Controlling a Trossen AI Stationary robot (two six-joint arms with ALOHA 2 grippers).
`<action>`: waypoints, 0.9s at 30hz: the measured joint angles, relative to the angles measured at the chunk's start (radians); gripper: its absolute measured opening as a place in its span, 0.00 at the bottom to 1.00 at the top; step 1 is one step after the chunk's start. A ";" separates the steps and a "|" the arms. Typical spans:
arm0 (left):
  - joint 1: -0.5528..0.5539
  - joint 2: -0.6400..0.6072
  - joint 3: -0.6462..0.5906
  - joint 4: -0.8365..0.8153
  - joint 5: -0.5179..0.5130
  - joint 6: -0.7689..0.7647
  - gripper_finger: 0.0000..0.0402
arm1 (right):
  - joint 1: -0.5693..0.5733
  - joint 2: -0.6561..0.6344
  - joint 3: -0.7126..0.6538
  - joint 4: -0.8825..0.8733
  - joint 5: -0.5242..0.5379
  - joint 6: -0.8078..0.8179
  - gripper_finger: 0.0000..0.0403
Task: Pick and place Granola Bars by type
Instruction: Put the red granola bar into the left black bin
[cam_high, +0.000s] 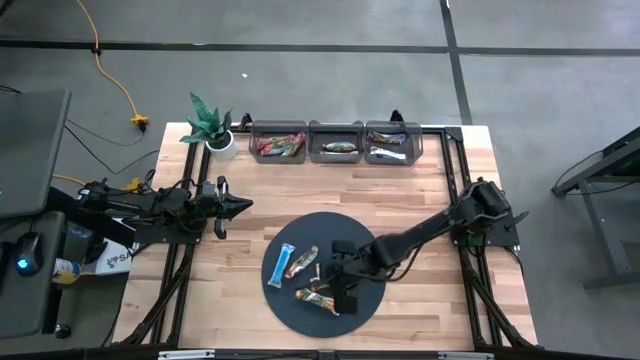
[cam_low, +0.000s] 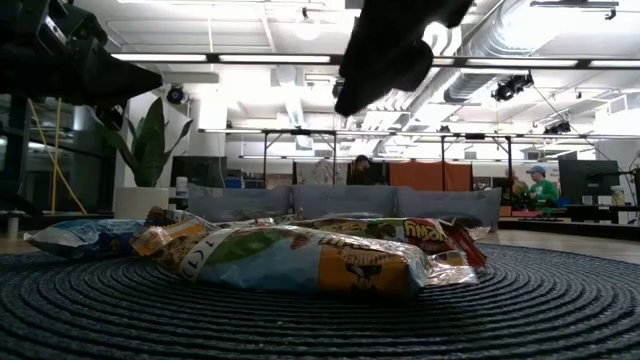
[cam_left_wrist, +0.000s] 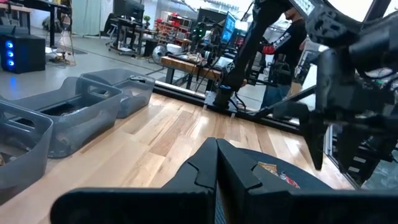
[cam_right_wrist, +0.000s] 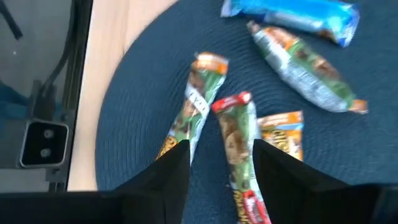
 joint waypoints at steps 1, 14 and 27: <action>0.000 0.000 0.000 0.000 0.000 0.000 0.00 | 0.006 0.011 0.000 0.001 0.000 0.000 0.40; 0.000 0.000 0.000 0.000 0.000 0.000 0.00 | 0.030 0.100 0.000 0.002 0.047 0.000 0.46; 0.000 0.000 0.000 0.000 -0.001 0.000 0.00 | 0.029 0.132 0.000 -0.002 0.098 0.002 0.46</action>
